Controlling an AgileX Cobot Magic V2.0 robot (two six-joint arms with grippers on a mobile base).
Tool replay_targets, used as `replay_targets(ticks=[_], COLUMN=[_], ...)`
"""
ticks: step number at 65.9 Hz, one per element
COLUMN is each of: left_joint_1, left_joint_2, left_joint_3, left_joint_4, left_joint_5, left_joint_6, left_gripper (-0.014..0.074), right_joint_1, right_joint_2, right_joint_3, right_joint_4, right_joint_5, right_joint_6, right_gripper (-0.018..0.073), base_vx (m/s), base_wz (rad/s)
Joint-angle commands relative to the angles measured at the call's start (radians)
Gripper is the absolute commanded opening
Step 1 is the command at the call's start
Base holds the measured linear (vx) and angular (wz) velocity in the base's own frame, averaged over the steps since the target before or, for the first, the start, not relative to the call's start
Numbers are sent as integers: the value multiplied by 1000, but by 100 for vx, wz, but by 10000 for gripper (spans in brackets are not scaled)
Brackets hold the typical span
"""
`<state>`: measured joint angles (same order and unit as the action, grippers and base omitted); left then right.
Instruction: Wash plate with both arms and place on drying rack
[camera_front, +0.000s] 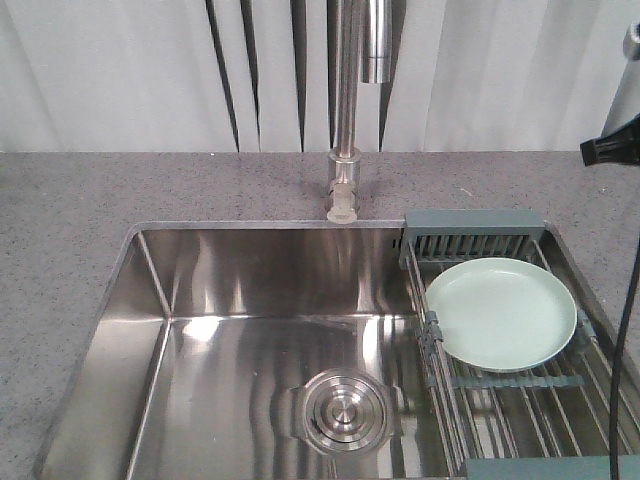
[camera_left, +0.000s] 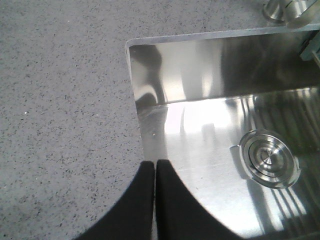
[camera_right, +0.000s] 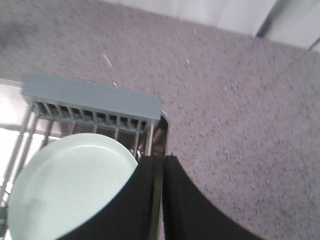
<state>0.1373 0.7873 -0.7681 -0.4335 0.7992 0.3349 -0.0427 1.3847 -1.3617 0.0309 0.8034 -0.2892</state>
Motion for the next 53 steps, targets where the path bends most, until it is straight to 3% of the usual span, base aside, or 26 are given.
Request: replay_targets(ticks=[1, 9, 18, 41, 53], left_joint_1=[-1, -1, -1, -1, -1], left_joint_2=[-4, -6, -45, -227, -284], left_joint_3=[-24, -24, -24, -22, 72], left_joint_4=[-81, -101, -100, -92, -102], left_joint_5=[-68, -57, -21, 17, -13], left_joint_6=[1, 3, 13, 37, 36], left_gripper=[-6, -6, -6, -6, -6], right_joint_1=[45, 144, 223, 227, 227], right_joint_2=[-108, -190, -304, -668, -815], right_joint_3=[-31, -30, 36, 541, 764], right_joint_4=[156, 341, 466, 490, 504], right_joint_5=[-58, -18, -20, -190, -241], right_joint_6=[-173, -369, -501, -517, -517], right_gripper=[-11, -11, -9, -6, -6], base_vx=[0, 0, 0, 0, 0], base_wz=[0, 0, 0, 0, 0])
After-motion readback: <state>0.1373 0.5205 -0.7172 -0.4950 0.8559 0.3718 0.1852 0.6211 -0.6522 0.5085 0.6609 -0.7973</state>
